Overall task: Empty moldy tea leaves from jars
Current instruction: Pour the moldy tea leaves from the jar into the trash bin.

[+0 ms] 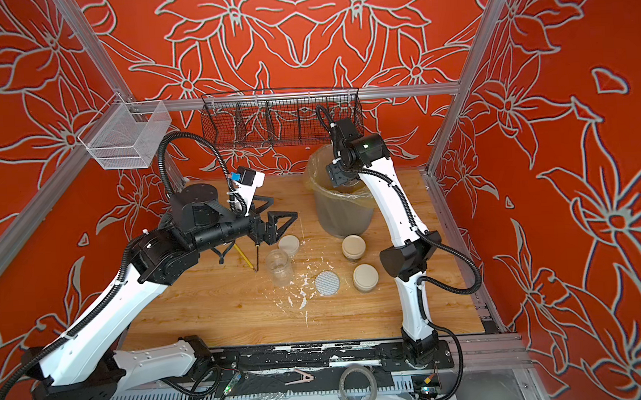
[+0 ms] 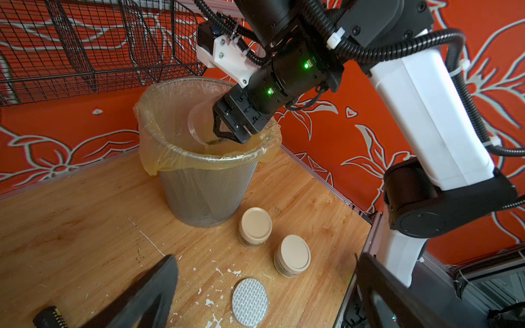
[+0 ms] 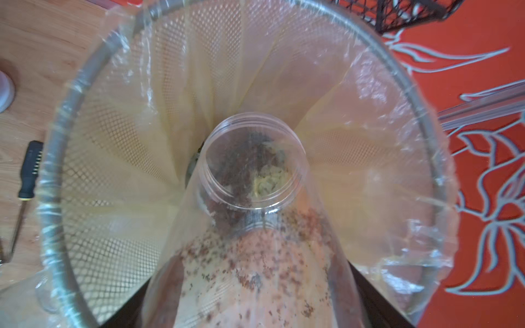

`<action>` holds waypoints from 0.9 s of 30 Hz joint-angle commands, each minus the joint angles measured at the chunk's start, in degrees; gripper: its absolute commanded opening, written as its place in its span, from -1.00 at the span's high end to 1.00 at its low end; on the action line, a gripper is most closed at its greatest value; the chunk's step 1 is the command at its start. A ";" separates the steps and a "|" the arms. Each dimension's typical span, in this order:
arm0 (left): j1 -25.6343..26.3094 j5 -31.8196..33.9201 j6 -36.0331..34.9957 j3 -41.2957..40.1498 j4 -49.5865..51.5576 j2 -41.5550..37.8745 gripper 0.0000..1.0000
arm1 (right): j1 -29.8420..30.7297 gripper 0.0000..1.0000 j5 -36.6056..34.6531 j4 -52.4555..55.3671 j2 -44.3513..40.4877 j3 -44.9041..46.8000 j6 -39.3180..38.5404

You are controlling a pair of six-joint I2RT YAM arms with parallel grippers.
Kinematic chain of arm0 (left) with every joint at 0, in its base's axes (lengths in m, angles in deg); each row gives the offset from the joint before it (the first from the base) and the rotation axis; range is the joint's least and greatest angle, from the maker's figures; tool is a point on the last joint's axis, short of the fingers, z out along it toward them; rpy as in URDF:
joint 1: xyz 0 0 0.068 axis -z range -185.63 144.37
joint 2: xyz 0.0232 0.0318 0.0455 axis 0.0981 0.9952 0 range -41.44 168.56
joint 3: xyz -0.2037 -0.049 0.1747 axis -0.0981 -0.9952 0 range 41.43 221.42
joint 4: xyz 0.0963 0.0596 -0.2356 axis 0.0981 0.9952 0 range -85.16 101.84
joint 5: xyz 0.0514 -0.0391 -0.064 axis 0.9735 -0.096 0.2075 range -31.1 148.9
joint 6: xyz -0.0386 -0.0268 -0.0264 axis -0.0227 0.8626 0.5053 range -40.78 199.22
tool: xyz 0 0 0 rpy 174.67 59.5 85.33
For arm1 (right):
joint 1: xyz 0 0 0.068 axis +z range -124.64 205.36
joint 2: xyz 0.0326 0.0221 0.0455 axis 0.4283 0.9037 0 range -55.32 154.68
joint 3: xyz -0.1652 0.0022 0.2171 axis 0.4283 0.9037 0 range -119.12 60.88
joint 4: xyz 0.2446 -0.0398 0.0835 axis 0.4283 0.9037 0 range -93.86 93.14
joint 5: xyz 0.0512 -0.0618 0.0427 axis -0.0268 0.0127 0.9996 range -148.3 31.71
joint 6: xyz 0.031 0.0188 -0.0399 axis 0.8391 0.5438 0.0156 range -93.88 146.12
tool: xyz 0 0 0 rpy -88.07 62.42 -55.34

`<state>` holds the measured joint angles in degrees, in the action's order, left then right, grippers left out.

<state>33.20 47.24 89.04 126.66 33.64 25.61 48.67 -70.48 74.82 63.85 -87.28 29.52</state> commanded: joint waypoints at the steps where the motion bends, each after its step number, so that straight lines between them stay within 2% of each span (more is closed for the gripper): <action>1: -0.24 -0.70 -3.66 -1.85 -4.81 0.26 -0.94 | -0.21 0.21 -2.41 -0.11 -2.89 -1.74 1.27; 3: -0.25 -2.58 -10.89 -5.14 -11.68 0.32 -0.94 | -1.67 0.20 5.63 1.07 -3.29 -3.93 3.17; 6: -0.24 -4.94 -24.17 -7.66 -20.88 3.43 -0.94 | -2.04 0.20 10.57 -4.62 -8.24 1.85 5.36; 9: -0.24 -8.88 -35.27 -4.37 -24.06 9.22 -0.94 | -2.35 0.20 13.71 -9.07 -13.00 7.37 7.13; 12: -0.24 -11.81 -43.83 1.79 -25.08 15.81 -0.94 | -3.03 0.20 14.93 -9.66 -15.34 8.84 8.14; 16: -0.33 -12.67 -52.81 9.30 -26.20 24.96 -0.94 | -3.53 0.20 16.68 -9.44 -17.02 9.71 8.47; 19: -0.51 -13.23 -60.53 10.02 -32.82 29.50 -0.94 | -3.67 0.20 17.81 -8.14 -17.11 8.84 8.30; 21: -0.78 -13.07 -63.01 10.34 -38.01 32.16 -0.94 | -3.62 0.20 18.05 -7.50 -16.96 8.35 8.00; 27: -1.98 -9.32 -62.32 18.04 -42.66 40.22 -0.94 | -3.63 0.21 19.08 -6.82 -17.65 8.34 7.46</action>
<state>31.80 36.79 30.16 141.74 -2.21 63.49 44.27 -54.55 67.43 46.94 -78.75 36.64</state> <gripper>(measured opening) 0.971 0.808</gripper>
